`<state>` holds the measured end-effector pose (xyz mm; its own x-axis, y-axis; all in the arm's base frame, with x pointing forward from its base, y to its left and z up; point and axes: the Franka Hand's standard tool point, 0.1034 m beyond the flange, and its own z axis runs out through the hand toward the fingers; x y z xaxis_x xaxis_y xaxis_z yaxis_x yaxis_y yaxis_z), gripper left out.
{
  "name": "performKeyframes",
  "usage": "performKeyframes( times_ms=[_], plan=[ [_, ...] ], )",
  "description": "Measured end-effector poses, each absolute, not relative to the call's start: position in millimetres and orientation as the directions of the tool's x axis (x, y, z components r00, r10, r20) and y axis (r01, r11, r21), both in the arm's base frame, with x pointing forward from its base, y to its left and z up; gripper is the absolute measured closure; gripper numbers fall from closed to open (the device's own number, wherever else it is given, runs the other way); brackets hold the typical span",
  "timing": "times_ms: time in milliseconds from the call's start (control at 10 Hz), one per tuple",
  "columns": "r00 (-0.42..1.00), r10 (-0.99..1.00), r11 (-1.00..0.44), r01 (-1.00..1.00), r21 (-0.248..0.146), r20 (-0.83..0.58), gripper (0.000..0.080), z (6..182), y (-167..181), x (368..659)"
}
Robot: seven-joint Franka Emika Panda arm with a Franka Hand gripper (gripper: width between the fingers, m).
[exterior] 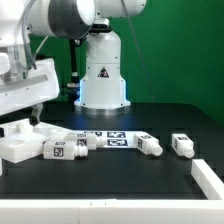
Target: Assemble square table
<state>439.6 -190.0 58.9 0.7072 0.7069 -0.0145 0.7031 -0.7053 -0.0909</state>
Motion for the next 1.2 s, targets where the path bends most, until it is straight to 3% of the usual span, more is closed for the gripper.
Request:
performKeyframes(
  times_ms=[300,500,900,1100,1200],
  plan=[
    [0.707,0.707,-0.705,0.702,-0.095,-0.018,0.015,55.6,-192.2,436.8],
    [0.666,0.746,-0.664,0.74,-0.107,-0.027,0.015,33.3,-222.6,422.2],
    [0.651,0.758,-0.65,0.749,-0.133,-0.037,0.015,11.1,-242.1,411.4],
    [0.653,0.757,-0.651,0.746,-0.138,-0.039,0.0411,9.2,-244.2,411.0],
    [0.653,0.756,-0.651,0.746,-0.138,-0.04,0.0411,8.9,-244.3,410.7]
  ],
)
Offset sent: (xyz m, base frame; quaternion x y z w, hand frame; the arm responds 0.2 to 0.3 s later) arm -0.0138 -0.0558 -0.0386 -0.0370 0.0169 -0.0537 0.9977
